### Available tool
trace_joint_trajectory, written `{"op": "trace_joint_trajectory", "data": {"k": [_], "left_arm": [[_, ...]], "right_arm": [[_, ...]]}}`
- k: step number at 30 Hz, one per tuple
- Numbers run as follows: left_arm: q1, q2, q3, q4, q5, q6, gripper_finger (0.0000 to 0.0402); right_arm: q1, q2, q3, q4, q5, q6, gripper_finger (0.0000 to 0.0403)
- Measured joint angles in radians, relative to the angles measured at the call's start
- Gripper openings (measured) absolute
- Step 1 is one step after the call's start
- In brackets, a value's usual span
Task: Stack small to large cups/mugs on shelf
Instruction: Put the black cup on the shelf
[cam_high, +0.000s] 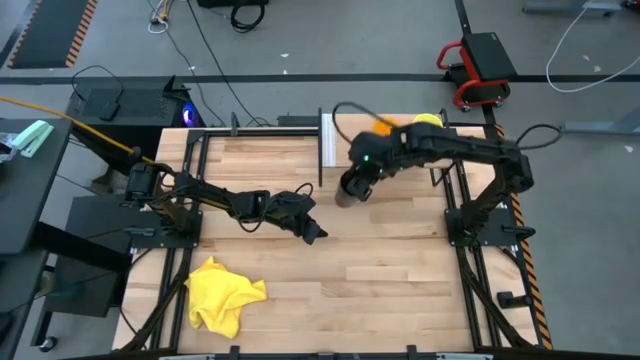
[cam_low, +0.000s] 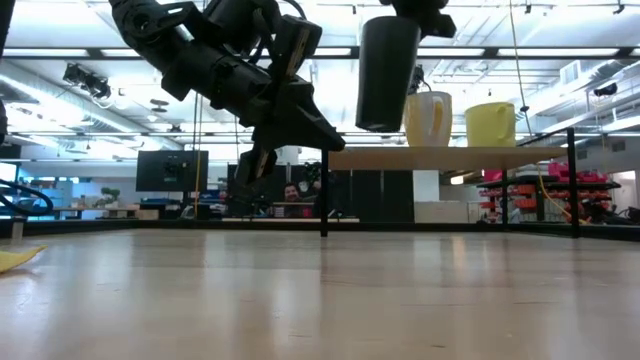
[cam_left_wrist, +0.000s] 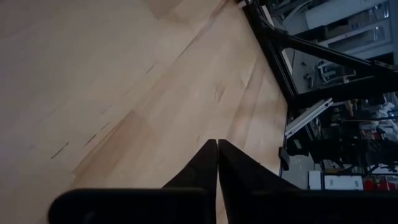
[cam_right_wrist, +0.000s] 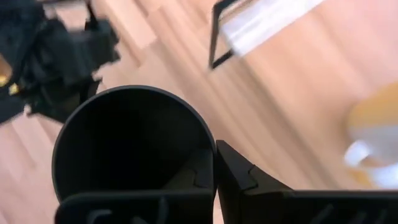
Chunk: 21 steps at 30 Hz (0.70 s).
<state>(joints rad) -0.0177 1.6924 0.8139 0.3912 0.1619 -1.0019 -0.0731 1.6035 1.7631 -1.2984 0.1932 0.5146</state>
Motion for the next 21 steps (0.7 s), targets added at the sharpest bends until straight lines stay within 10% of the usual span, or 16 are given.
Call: {"op": "trace_joint_trajectory", "data": {"k": [21], "left_arm": [[0.0,0.0,0.0,0.0,0.0,-0.034,0.0023]], "right_arm": [[-0.376,0.007,0.206,-0.007,-0.03,-0.36,0.0005]]}}
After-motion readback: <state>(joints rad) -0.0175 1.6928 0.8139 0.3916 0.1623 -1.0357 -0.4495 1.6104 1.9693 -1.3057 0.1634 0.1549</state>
